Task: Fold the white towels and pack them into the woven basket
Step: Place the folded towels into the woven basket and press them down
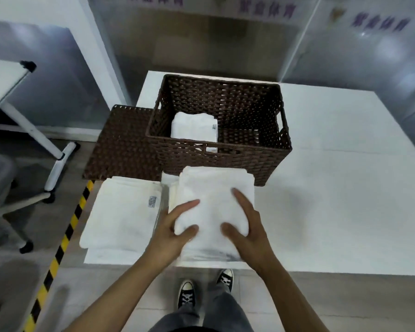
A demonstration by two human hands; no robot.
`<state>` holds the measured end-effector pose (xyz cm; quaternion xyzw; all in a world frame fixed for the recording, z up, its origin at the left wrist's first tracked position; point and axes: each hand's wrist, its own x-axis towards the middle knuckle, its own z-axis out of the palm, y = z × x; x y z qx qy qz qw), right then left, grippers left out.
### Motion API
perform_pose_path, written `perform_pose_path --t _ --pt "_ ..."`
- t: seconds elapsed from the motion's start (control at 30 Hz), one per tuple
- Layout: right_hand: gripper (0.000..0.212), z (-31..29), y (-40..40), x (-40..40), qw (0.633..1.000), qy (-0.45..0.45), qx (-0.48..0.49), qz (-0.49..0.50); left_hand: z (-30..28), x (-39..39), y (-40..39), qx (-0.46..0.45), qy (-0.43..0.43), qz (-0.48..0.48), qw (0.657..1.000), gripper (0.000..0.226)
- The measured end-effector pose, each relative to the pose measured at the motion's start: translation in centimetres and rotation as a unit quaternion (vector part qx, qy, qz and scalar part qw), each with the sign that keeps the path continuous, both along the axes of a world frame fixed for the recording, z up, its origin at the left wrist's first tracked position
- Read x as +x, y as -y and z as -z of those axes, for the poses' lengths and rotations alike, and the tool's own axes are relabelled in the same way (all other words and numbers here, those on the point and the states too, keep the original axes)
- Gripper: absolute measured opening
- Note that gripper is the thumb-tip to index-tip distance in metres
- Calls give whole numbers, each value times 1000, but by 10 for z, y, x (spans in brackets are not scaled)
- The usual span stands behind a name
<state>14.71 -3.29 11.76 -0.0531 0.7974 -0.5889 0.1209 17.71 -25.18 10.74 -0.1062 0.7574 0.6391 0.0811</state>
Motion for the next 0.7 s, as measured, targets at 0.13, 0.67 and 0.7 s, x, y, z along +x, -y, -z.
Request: perform_pose_path --t 0.13,0.67,0.7 --pt "71 -51 10 -29 997 -75 -2 -14 -58 -18 12 -18 -58 -21 998 53" --pt "66 -163 -12 -219 983 -183 -8 -18 -177 -210 -7 28 -184 22 982 47" --pt "66 -159 -17 -233 985 -174 -3 -16 -174 -225 -12 29 -176 30 984 47"
